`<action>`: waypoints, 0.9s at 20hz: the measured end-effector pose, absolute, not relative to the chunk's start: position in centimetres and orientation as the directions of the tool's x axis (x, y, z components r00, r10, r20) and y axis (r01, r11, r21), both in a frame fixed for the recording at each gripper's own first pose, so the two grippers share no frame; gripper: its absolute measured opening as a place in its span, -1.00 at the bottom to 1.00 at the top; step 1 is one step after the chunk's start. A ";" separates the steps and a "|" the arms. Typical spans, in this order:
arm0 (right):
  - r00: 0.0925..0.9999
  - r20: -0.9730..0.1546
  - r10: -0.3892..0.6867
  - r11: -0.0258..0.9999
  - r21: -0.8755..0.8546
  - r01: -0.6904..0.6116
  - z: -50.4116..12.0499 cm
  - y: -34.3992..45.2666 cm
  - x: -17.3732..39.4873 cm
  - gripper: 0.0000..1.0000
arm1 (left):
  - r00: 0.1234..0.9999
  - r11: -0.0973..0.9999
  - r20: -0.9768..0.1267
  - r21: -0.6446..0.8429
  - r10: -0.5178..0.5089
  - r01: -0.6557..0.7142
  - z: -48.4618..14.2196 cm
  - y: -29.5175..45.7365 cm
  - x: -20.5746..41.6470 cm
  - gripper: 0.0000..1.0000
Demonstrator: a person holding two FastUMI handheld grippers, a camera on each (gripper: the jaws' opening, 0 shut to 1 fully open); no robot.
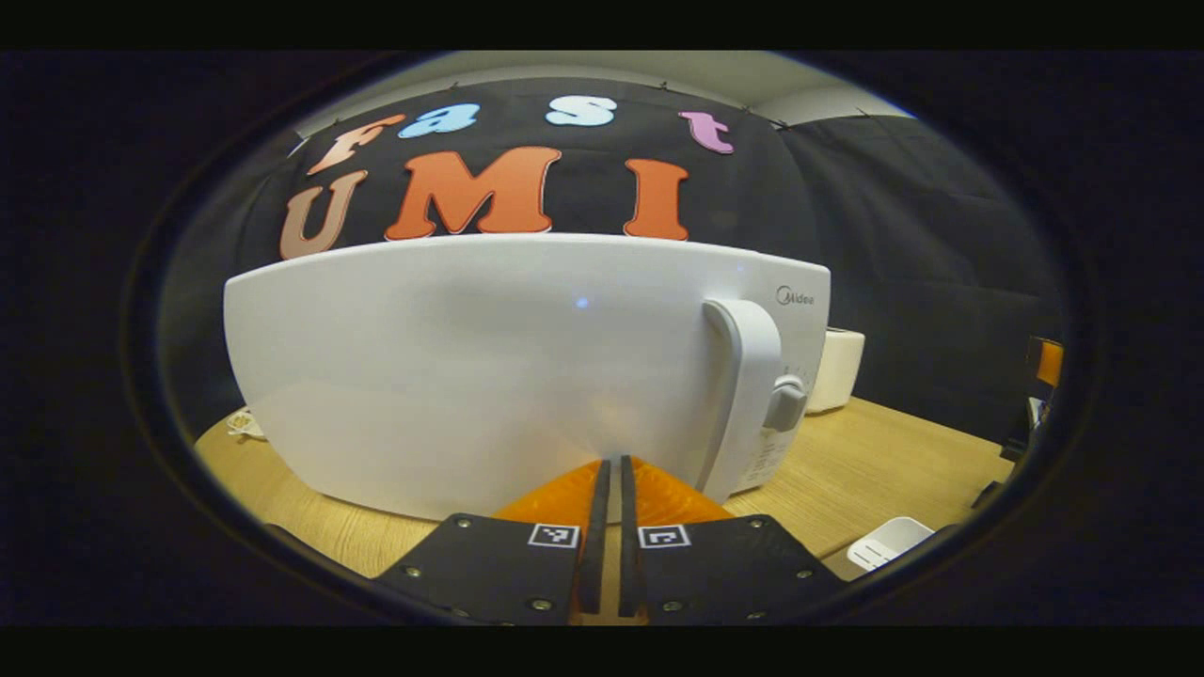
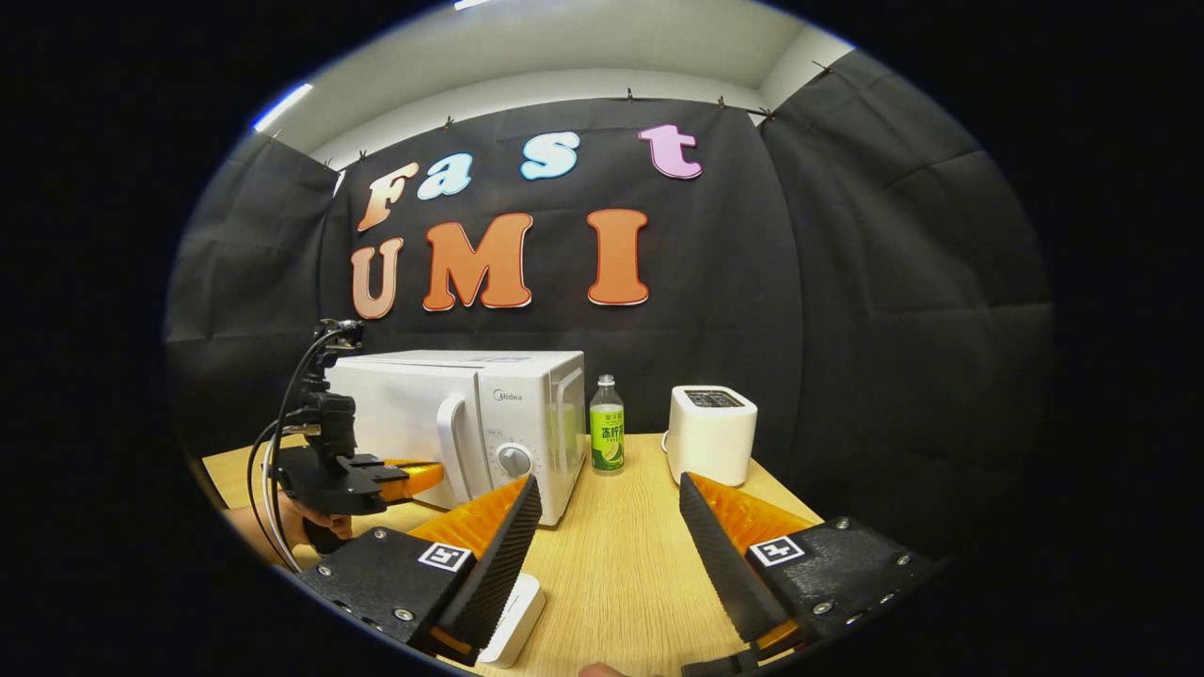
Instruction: Open the microwave oven with the left hand, put the food in, and close the microwave oven.
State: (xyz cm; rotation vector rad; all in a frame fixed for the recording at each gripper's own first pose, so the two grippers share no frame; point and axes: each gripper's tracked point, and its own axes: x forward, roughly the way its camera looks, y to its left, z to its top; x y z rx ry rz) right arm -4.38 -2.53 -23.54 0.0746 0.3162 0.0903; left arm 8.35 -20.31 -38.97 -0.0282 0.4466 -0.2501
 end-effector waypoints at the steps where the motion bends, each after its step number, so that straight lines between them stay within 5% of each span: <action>1: 0.946 -0.307 0.101 0.993 0.092 -0.076 -23.6 -2.4 -4.3 0.84 | 0.871 0.969 -0.425 -0.077 -0.246 0.236 -39.1 -20.4 8.4 -0.86; 11: 0.949 -0.299 0.102 0.994 0.068 -0.085 -22.4 -1.5 -4.6 0.85 | 0.878 0.972 -0.420 -0.051 -0.231 0.231 -38.4 -20.6 8.6 -0.89; 18: 0.966 -0.237 0.099 0.995 0.037 -0.093 -17.7 -0.9 -3.7 0.85 | 0.931 0.981 -0.311 -0.017 -0.191 0.196 -27.3 -16.1 6.7 -0.96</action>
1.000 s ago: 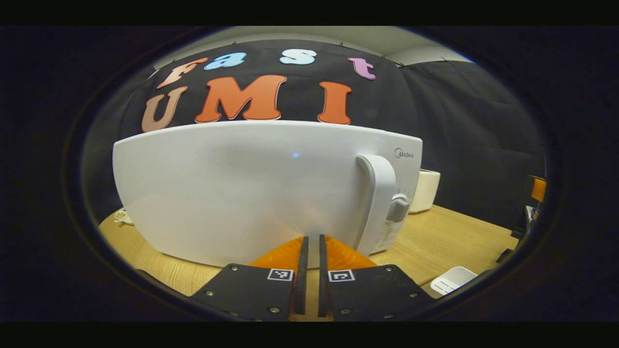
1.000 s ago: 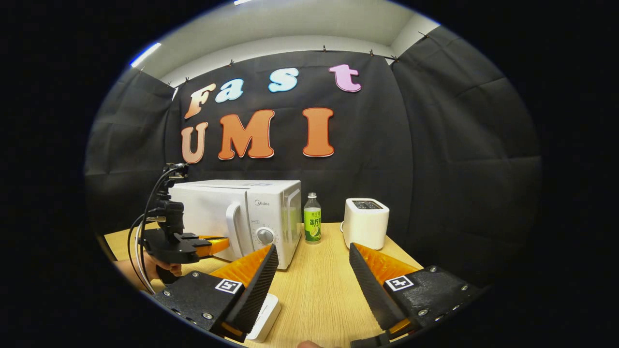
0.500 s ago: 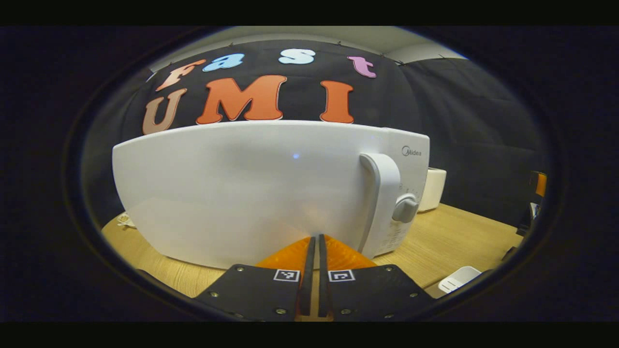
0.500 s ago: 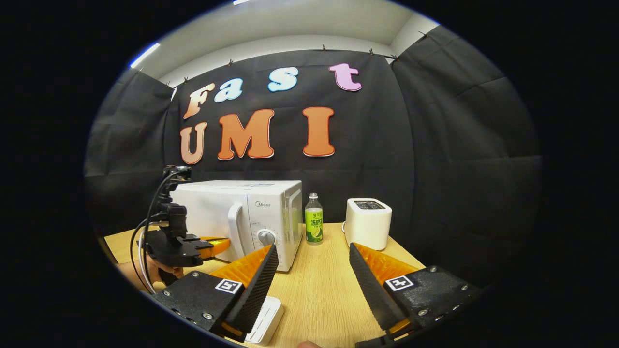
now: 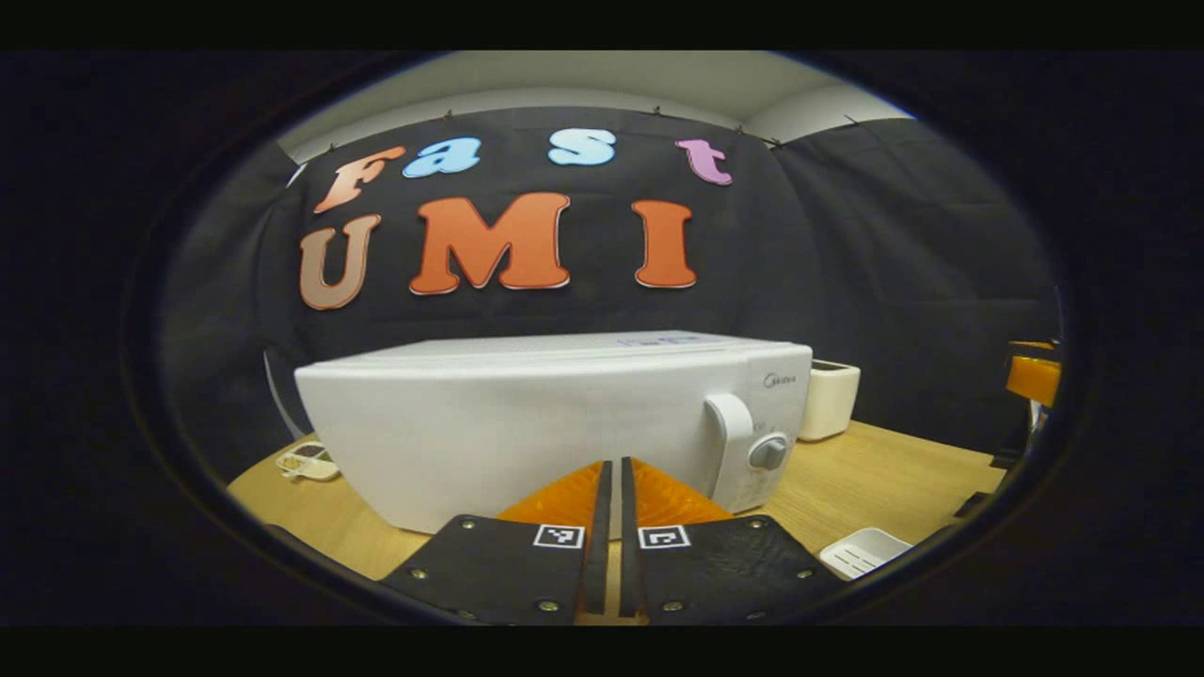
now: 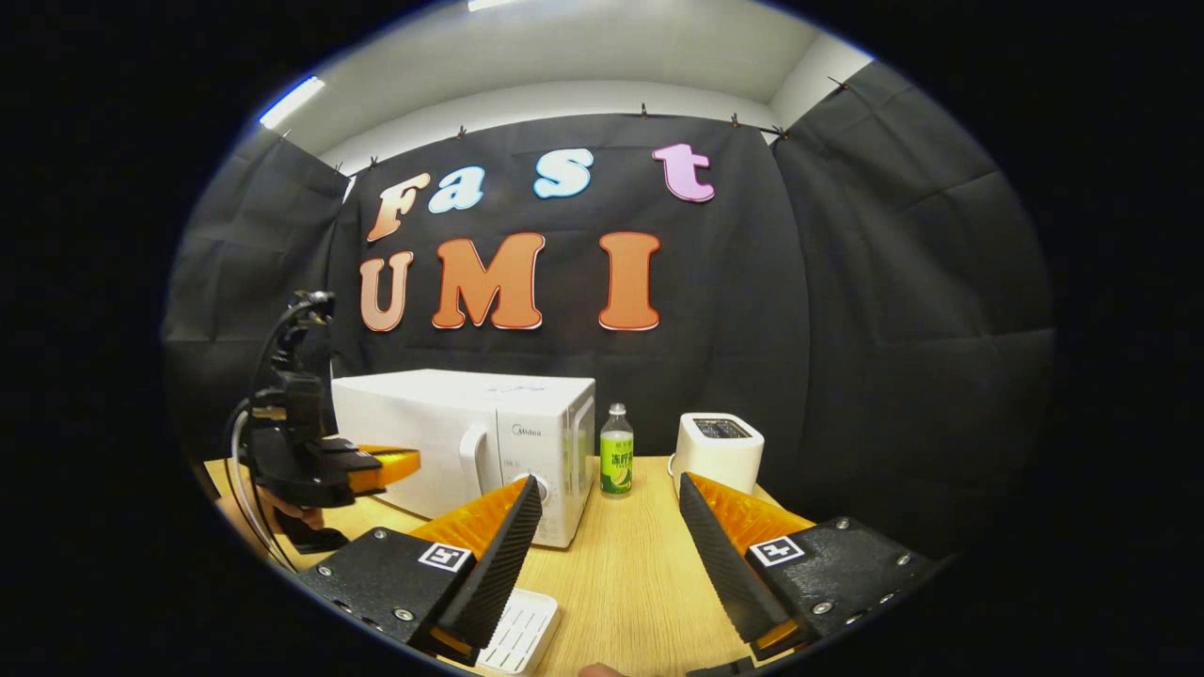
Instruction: Open the microwave oven with the left hand, put the food in, and close the microwave oven.
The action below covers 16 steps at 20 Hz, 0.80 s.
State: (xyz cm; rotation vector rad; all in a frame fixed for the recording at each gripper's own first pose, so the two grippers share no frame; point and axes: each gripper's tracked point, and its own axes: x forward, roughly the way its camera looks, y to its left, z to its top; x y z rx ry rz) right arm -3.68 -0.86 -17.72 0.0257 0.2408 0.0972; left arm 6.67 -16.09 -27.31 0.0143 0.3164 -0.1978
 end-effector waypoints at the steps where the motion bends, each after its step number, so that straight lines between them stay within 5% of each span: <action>1: 0.969 -0.227 0.096 0.995 0.025 -0.092 -16.9 -0.7 -3.3 0.84 | 0.938 0.982 -0.294 -0.007 -0.181 0.188 -25.2 -15.1 6.3 -0.92; 10: 0.981 -0.149 0.125 0.991 -0.020 -0.129 -8.6 2.6 -0.6 0.84 | 0.984 0.996 -0.175 0.076 -0.035 0.049 -8.8 -4.6 1.7 -0.84; 16: 0.973 -0.107 0.205 0.979 0.004 -0.206 -3.7 6.2 0.2 0.84 | 0.995 0.991 -0.099 0.135 0.011 0.002 -2.6 -1.1 -1.1 -0.17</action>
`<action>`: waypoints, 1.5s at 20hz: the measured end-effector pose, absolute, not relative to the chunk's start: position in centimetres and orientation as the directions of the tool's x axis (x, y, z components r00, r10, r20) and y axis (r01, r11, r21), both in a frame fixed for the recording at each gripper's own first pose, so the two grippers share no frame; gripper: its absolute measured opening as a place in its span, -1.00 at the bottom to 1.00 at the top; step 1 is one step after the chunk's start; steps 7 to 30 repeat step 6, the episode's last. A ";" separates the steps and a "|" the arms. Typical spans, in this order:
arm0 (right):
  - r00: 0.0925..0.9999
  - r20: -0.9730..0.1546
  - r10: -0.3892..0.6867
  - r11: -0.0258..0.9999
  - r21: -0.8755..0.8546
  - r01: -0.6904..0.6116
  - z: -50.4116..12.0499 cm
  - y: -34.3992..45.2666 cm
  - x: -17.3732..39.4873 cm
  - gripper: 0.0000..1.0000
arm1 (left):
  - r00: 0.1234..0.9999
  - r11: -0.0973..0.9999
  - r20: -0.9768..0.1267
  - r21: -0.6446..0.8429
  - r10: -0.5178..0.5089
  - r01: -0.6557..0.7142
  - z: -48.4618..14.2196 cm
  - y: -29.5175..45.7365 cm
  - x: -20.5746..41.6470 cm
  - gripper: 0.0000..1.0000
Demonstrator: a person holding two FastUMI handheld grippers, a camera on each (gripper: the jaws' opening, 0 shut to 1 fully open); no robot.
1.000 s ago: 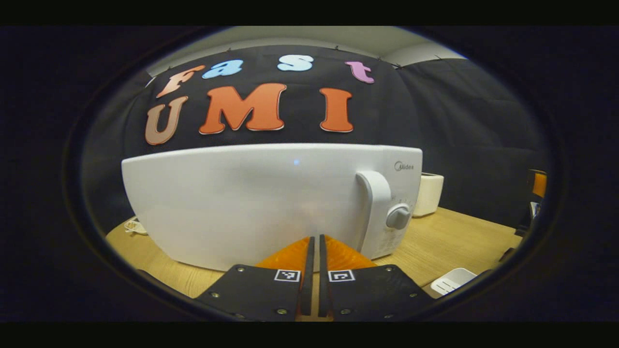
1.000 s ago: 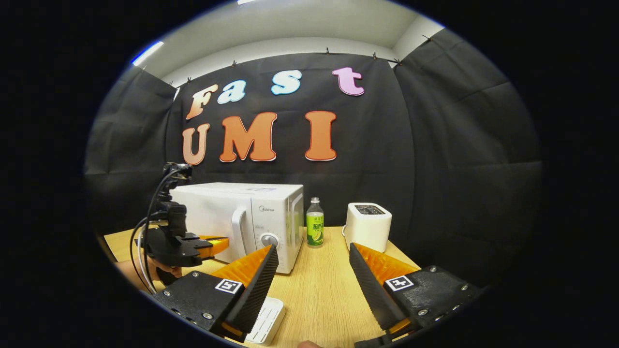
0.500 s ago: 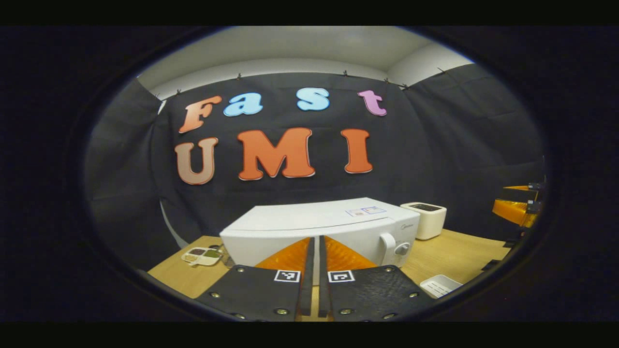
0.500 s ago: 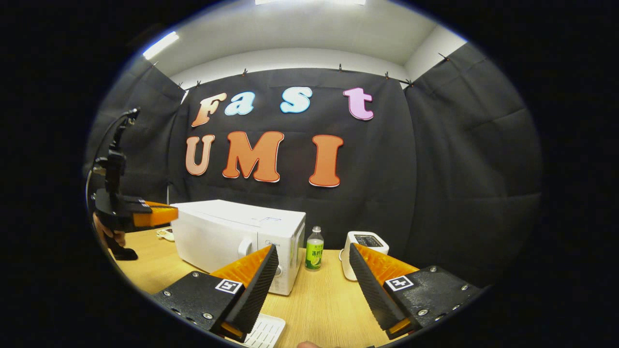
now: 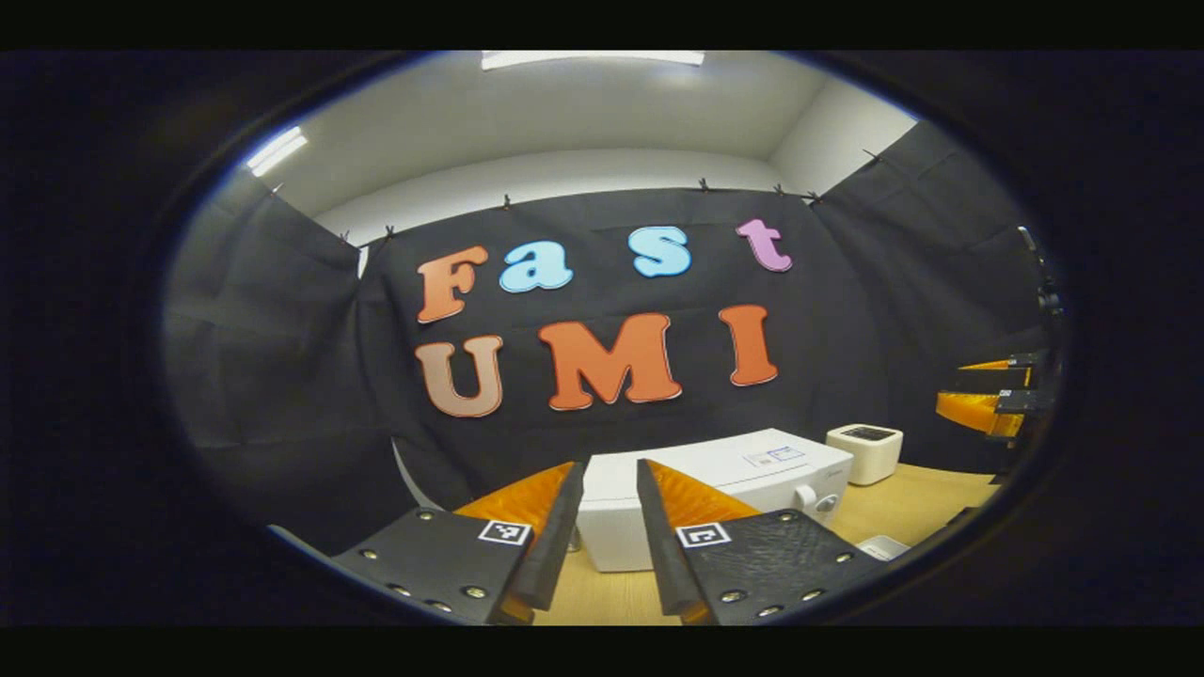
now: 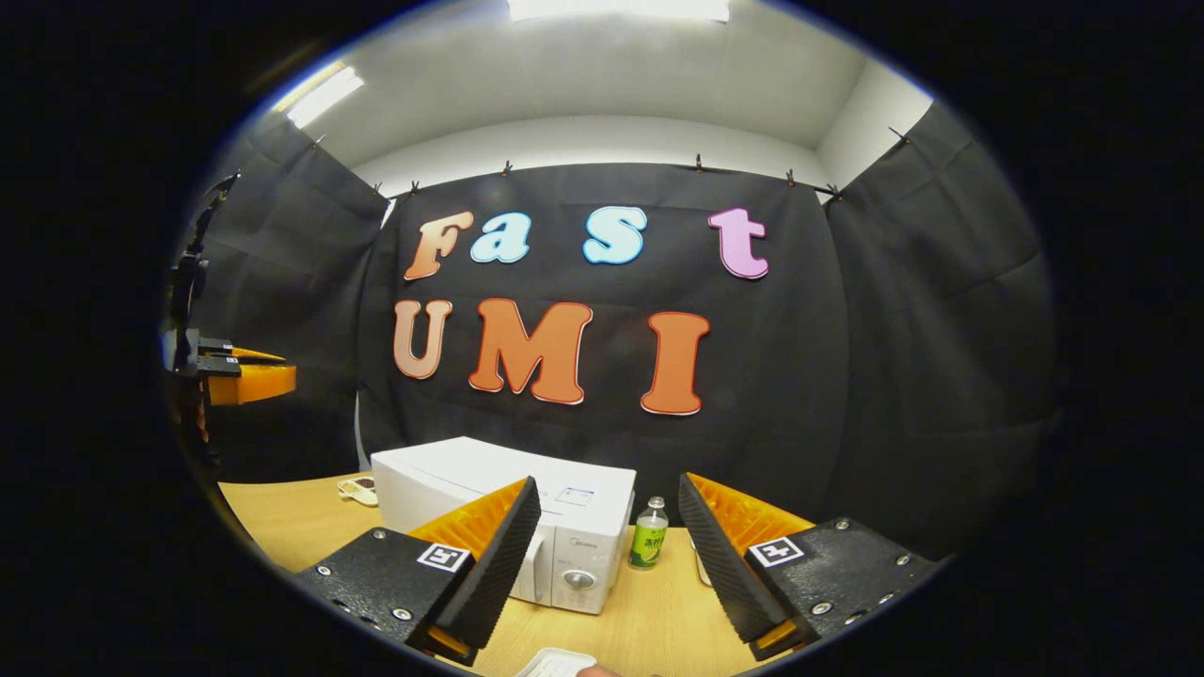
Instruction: Open the microwave oven with the left hand, put the food in, and close the microwave oven.
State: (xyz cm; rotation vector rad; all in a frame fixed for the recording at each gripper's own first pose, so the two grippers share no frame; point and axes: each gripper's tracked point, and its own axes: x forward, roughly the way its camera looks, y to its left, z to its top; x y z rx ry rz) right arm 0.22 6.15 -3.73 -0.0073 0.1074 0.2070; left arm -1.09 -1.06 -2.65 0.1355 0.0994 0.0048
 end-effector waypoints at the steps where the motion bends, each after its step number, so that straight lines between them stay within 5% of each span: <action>1: 0.973 -0.103 0.207 0.978 0.008 -0.208 -3.0 6.4 0.4 0.84 | 0.995 0.992 -0.097 0.125 0.018 -0.006 -1.9 -0.5 -1.3 -0.07; 3: 0.975 -0.089 0.206 0.979 0.002 -0.206 -1.6 6.6 0.8 0.85 | 0.995 0.993 -0.091 0.114 0.050 -0.039 -0.7 1.4 -1.6 0.22; 6: 0.978 -0.055 0.202 0.978 -0.035 -0.204 0.9 6.6 0.9 0.87 | 0.992 0.989 -0.072 0.114 0.103 -0.095 1.5 4.1 -1.6 0.33; 30: 0.978 -0.055 0.202 0.978 -0.035 -0.204 0.9 6.6 0.9 0.87 | 0.992 0.989 -0.072 0.114 0.103 -0.095 1.5 4.1 -1.6 0.33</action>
